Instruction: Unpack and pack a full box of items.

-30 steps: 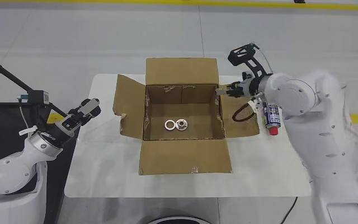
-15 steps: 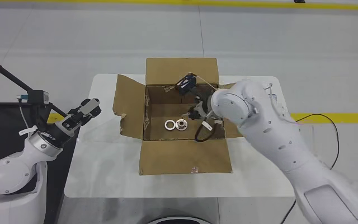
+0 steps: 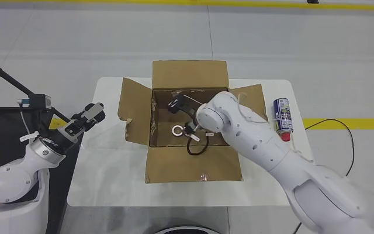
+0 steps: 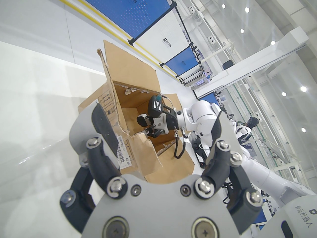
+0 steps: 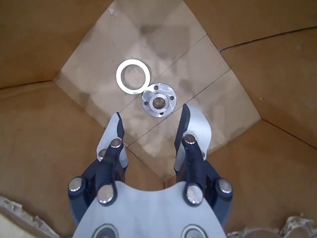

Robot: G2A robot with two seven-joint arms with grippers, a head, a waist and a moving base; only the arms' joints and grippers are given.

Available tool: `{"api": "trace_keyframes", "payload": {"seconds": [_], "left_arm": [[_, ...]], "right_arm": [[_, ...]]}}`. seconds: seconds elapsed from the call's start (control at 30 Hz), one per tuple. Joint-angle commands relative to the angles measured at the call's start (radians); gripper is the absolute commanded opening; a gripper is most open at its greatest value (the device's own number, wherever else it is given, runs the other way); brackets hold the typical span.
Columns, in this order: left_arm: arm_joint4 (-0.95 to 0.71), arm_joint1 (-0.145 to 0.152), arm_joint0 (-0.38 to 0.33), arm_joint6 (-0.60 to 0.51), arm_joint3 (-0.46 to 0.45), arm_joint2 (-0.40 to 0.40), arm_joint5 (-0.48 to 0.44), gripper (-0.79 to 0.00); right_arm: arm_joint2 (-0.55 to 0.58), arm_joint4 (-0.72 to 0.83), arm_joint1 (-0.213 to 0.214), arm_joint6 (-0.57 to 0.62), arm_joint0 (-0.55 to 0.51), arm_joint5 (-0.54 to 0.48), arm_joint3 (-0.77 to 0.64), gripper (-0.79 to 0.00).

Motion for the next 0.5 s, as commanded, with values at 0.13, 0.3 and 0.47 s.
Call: {"api": "trace_keyframes", "payload": {"seconds": [0.13,0.3,0.47], "left_arm": [[0.0,0.0,0.0,0.0,0.0,0.0,0.0,0.0],[0.0,0.0,0.0,0.0,0.0,0.0,0.0,0.0],[0.0,0.0,0.0,0.0,0.0,0.0,0.0,0.0]], "right_arm": [[-0.041,0.023,-0.065,-0.01,0.034,-0.027,0.148,-0.332],[-0.068,0.031,-0.114,-0.012,0.048,-0.049,0.241,-0.391],[-0.077,0.035,-0.15,-0.023,0.058,-0.069,0.318,-0.416]]}}
